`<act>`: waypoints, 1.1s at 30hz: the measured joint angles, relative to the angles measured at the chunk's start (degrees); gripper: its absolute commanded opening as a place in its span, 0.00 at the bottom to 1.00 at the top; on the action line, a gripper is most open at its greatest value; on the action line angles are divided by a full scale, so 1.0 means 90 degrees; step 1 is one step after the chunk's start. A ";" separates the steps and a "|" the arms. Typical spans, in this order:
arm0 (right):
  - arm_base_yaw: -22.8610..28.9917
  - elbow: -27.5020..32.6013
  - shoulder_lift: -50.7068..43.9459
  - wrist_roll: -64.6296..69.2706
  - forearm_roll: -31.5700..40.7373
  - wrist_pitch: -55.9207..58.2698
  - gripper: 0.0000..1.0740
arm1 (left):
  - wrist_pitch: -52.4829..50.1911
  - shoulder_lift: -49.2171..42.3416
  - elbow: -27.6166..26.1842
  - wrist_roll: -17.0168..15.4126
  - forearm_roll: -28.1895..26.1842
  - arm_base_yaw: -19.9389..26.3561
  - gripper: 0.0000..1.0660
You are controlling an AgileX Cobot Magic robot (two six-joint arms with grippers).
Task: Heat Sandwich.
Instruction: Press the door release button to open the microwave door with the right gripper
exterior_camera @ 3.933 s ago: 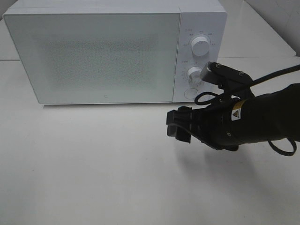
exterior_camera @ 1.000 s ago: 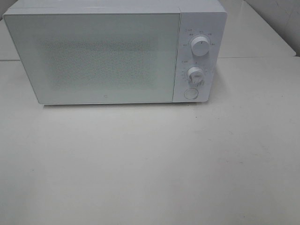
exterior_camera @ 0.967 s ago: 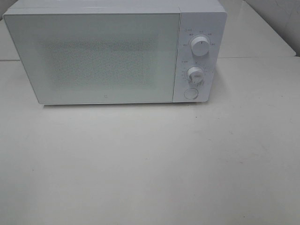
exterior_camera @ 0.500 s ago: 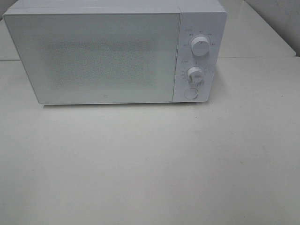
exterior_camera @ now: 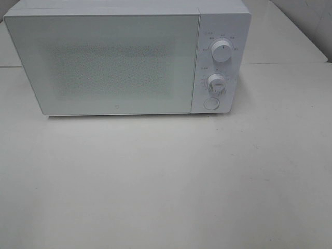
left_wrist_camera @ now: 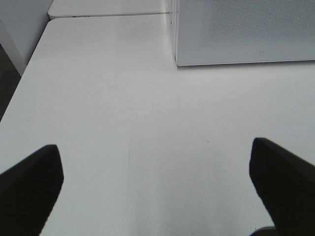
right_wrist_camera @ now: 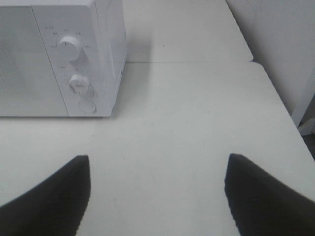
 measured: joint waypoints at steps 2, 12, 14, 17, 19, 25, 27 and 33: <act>0.0000 0.0000 0.0102 0.0000 0.0000 -0.0185 0.69 | 0.0000 0.0000 0.0000 0.0000 0.0000 0.0000 0.92; 0.0000 0.0000 0.1292 0.0000 0.0006 -0.1687 0.69 | 0.0000 0.0000 0.0000 0.0000 0.0000 0.0000 0.92; 0.0000 0.0000 0.1795 0.0000 0.0006 -0.2069 0.69 | 0.0000 0.0000 0.0000 0.0000 0.0000 0.0000 0.92; 0.0000 0.0000 0.2285 0.0000 0.0006 -0.2381 0.69 | 0.0000 0.0000 0.0000 0.0000 0.0000 0.0000 0.92; 0.0000 0.0000 0.2604 0.0000 0.0006 -0.2578 0.69 | 0.0000 0.0000 0.0000 0.0000 0.0000 0.0000 0.92; 0.0000 0.0000 0.3406 0.0000 0.0006 -0.3164 0.69 | 0.0000 0.0000 0.0000 0.0000 0.0000 0.0000 0.92; 0.0000 0.0000 0.3839 0.0000 0.0006 -0.3533 0.69 | 0.0000 0.0000 0.0000 0.0000 0.0000 0.0000 0.92; 0.0000 0.0000 0.4686 0.0006 0.0006 -0.4361 0.69 | 0.0000 0.0000 0.0000 0.0000 0.0000 0.0000 0.92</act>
